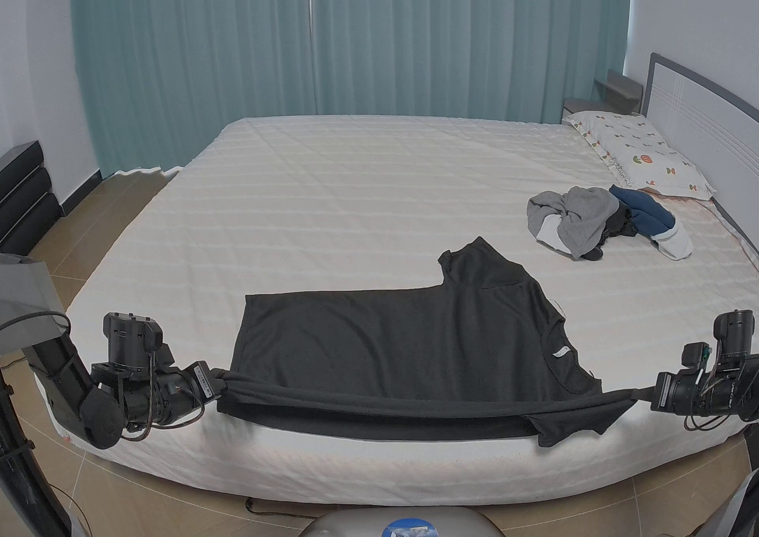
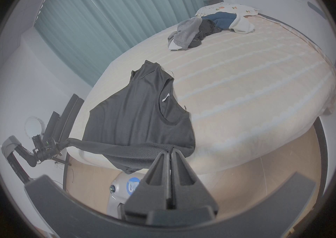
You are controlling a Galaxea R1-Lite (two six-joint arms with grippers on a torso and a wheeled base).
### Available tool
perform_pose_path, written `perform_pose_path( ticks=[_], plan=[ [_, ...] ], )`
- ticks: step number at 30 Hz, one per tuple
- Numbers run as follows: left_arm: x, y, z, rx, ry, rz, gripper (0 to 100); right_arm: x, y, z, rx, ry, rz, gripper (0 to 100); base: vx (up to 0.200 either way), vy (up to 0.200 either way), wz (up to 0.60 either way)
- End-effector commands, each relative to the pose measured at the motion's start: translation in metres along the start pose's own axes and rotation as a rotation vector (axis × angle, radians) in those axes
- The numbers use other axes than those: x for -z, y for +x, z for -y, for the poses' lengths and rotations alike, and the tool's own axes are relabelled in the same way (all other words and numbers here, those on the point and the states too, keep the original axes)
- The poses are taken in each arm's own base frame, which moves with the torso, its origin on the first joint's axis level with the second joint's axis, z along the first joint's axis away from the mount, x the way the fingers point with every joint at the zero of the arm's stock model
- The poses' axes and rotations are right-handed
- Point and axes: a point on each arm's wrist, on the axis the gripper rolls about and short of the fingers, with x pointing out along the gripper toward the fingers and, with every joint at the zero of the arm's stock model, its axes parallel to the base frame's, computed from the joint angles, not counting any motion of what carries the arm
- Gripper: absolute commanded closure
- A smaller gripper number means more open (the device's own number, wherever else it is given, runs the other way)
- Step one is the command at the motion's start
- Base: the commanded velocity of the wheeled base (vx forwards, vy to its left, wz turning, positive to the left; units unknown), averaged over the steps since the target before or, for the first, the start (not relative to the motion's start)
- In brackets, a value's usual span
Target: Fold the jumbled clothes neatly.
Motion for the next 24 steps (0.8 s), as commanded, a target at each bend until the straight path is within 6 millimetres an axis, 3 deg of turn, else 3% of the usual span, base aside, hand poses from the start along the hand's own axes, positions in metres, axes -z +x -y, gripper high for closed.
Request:
perform_pose_path(
  ticks=[1,12,24],
  plan=[
    [-0.007,0.003,0.005,0.023,-0.005,0.026,100,-0.007,0.013,0.002,-0.008,0.022,-0.013,100,0.000,0.000,0.00],
    [-0.018,0.009,0.013,0.052,-0.100,0.054,100,-0.021,0.025,-0.003,-0.031,0.053,0.006,100,0.000,0.000,0.00],
    [-0.017,0.023,0.006,0.025,-0.115,0.034,100,-0.035,0.046,-0.007,-0.045,0.066,0.006,100,0.000,0.000,0.00]
  ],
)
